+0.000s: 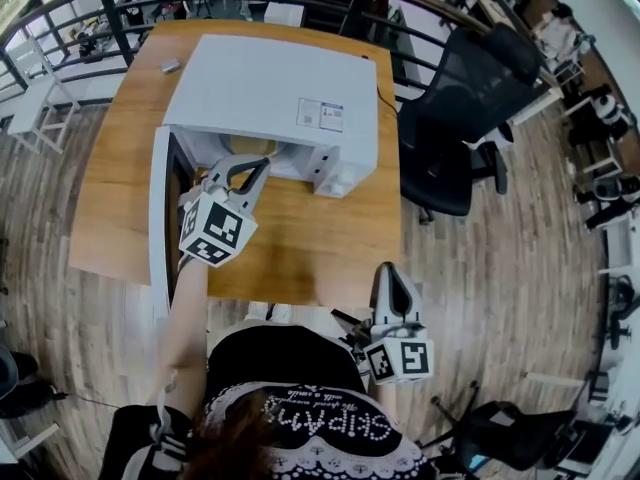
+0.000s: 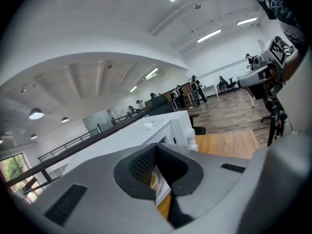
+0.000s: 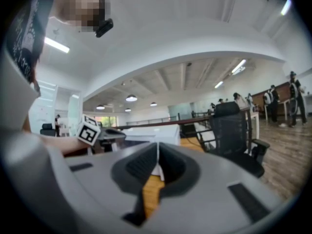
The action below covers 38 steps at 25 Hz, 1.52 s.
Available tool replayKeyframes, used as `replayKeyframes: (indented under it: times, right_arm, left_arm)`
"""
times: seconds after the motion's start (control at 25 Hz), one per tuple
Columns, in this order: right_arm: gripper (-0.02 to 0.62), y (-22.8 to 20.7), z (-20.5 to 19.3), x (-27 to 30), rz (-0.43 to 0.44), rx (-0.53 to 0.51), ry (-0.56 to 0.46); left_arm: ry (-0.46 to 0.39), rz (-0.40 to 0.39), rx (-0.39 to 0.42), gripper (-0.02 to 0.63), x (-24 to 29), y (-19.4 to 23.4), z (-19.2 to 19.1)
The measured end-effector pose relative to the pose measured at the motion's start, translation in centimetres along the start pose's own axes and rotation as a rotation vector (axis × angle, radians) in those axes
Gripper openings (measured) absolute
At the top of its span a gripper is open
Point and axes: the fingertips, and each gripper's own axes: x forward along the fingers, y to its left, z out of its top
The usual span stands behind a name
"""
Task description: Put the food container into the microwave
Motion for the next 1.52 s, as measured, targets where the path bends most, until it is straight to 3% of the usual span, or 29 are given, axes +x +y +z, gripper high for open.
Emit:
replayKeyframes:
  times: [0.52,0.72,0.8,1.12,1.52]
  right_arm:
    - [0.034,0.1,-0.5,-1.0,0.104,-0.011,0.008]
    - [0.034,0.2,-0.6,-1.3,0.133,-0.007,0.003]
    - [0.034,0.4,-0.2,-1.5,0.139,-0.012,0.000]
    - [0.034,-0.9,1.1,-1.3,0.117,-0.031,-0.043]
    - [0.034,-3.4,1.0,-2.7,0.051,-0.040,-0.031]
  left_arm:
    - [-0.305,0.209,-0.043,0.029,-8.2,-1.2,10.0]
    - [-0.418,0.223,-0.267,0.029,-12.0,-2.0,12.1]
    - [-0.420,0.228,-0.301,0.029,-13.7,-2.3,12.6]
    - [-0.434,0.327,-0.283,0.029,-19.4,-2.8,12.8]
    - [-0.374,0.372,-0.287,0.029,-21.8,-4.8,10.1]
